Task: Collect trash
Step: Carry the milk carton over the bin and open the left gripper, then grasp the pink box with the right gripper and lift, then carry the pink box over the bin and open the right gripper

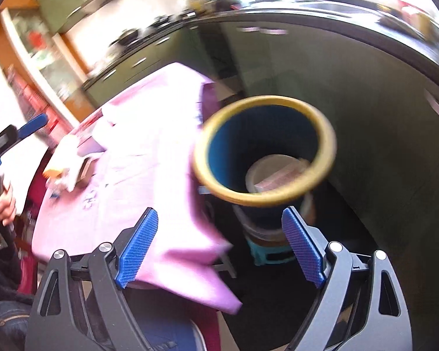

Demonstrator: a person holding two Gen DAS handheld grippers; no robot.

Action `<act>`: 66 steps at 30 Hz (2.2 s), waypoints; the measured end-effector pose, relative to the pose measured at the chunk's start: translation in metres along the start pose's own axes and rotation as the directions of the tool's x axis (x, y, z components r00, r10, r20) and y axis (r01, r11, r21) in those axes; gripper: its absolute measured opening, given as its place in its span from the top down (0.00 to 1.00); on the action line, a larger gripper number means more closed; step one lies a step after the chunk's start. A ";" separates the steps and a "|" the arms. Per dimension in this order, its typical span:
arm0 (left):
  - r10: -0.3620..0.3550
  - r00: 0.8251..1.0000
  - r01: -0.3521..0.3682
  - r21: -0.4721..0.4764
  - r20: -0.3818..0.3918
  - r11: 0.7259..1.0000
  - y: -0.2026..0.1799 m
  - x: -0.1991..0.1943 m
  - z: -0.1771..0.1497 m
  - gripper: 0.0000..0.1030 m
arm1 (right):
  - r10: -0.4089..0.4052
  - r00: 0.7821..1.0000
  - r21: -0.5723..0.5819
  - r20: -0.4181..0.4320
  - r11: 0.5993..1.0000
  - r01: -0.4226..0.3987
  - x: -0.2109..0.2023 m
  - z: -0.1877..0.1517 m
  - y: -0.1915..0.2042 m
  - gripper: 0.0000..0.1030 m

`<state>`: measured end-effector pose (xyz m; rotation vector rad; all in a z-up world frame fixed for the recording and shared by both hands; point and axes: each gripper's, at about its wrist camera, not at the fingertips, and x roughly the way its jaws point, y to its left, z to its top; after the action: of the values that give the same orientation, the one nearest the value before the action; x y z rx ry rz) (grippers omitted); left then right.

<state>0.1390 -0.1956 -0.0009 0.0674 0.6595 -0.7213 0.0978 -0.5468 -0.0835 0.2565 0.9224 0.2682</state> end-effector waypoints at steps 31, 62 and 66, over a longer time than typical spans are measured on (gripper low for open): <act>0.371 0.927 -0.323 -0.375 0.061 0.869 0.144 -0.153 -0.133 0.07 | -0.035 0.911 -0.320 -0.412 0.941 -0.108 0.261 0.153 0.332 0.13; 0.340 0.940 -0.308 -0.351 0.033 0.884 0.128 -0.140 -0.131 0.07 | -0.046 0.966 -0.230 -0.255 0.973 -0.014 0.173 0.152 0.227 0.27; 0.333 0.943 -0.306 -0.341 0.024 0.889 0.122 -0.133 -0.128 0.07 | -0.161 0.968 -0.120 -0.191 0.983 0.140 0.137 0.153 0.136 0.26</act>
<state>0.0734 0.0110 -0.0453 -0.1622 0.6644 -0.2848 0.2844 -0.3893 -0.0526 0.0609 1.1175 0.2040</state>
